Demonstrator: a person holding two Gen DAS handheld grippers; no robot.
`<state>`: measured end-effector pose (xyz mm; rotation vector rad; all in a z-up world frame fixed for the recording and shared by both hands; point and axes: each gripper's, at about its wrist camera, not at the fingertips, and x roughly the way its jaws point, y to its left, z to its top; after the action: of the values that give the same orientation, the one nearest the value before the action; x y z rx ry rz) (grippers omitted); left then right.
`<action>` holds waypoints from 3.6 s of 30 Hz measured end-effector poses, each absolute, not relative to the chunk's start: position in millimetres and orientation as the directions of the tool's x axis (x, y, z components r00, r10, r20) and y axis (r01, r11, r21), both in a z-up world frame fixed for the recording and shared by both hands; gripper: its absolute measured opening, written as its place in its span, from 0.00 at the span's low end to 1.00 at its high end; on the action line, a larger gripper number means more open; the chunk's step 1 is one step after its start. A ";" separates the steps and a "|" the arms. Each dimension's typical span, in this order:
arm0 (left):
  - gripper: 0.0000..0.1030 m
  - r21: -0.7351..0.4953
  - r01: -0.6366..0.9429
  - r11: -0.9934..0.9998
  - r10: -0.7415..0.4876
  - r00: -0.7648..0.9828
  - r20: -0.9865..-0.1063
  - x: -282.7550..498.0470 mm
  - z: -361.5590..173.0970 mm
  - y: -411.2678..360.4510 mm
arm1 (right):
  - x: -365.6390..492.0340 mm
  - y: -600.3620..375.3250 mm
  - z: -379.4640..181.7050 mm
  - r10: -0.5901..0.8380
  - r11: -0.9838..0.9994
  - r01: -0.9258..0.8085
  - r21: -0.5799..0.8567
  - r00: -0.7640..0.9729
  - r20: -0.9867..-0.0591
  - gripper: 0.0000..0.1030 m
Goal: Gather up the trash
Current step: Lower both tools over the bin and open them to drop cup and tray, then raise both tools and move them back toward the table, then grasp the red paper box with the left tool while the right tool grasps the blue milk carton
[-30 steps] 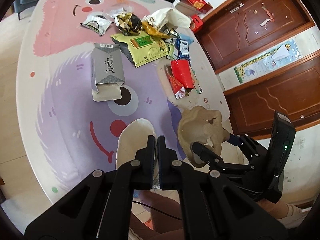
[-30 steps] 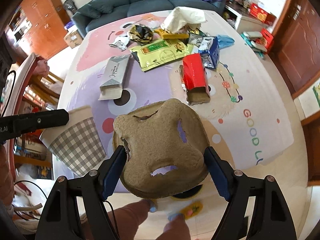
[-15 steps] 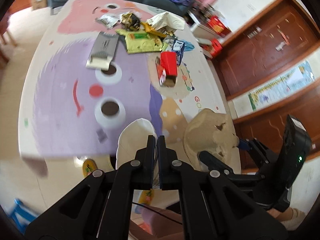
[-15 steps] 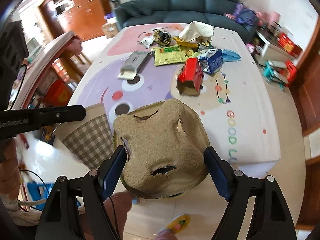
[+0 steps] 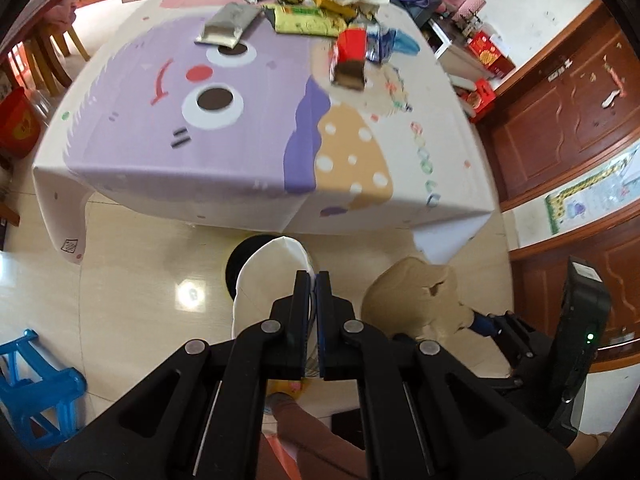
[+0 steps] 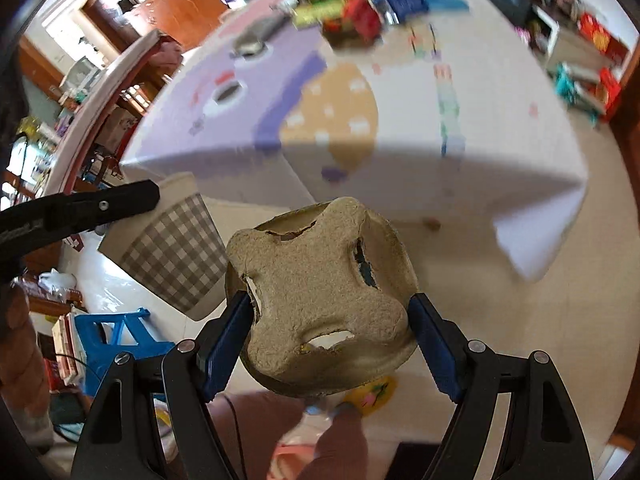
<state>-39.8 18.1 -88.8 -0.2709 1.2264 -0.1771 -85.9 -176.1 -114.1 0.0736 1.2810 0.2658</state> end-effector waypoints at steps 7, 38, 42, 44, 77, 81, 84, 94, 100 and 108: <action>0.01 -0.237 -0.018 0.971 -0.213 0.378 -0.901 -29.8 -194.8 6.6 | -85.6 -182.6 -229.9 0.207 0.978 -0.065 0.198 0.206 -0.956 0.78; 0.71 -0.038 0.056 0.998 -0.055 0.344 -0.937 -2.6 -399.0 16.8 | -26.7 -180.5 -447.9 0.090 0.988 0.099 0.117 0.247 -0.965 0.83; 0.71 -0.045 0.082 0.996 -0.070 0.342 -0.937 -12.0 -355.3 17.0 | -37.2 -180.1 -397.3 0.083 0.988 0.108 0.113 0.251 -0.964 0.83; 0.71 -0.037 0.092 0.995 -0.066 0.340 -0.938 -18.7 -326.9 17.4 | -42.4 -179.3 -368.6 0.077 0.988 0.109 0.108 0.255 -0.964 0.83; 0.71 -0.001 0.148 0.989 -0.097 0.643 -0.760 -48.3 74.9 64.7 | -98.2 -124.9 90.0 -0.024 0.996 0.078 0.036 0.652 -0.758 0.83; 0.71 -0.008 0.158 0.987 -0.112 0.663 -0.740 -39.6 87.5 64.4 | -91.2 -129.5 111.4 -0.036 0.994 0.099 0.043 0.681 -0.732 0.83; 0.71 -0.013 0.169 0.986 -0.123 0.663 -0.738 -28.6 91.3 60.7 | -84.5 -134.5 119.3 -0.041 0.993 0.105 0.045 0.693 -0.720 0.83; 0.71 -0.040 0.163 0.986 -0.135 0.627 -0.767 61.6 72.9 31.4 | 2.2 -183.9 116.1 -0.005 0.994 0.082 0.073 0.696 -0.718 0.83; 0.71 -0.109 0.133 0.985 -0.164 0.545 -0.822 154.4 51.0 -4.2 | 105.9 -224.5 101.2 0.087 0.995 -0.016 0.101 0.649 -0.755 0.83; 0.70 -0.195 0.059 0.979 -0.203 0.352 -0.914 256.5 -30.8 -50.1 | 229.0 -266.6 58.3 0.184 0.982 -0.143 0.126 0.530 -0.828 0.83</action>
<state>256.5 -50.1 -30.8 -0.1362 1.2003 -0.1702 229.0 -266.6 58.3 0.0441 0.9929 0.1953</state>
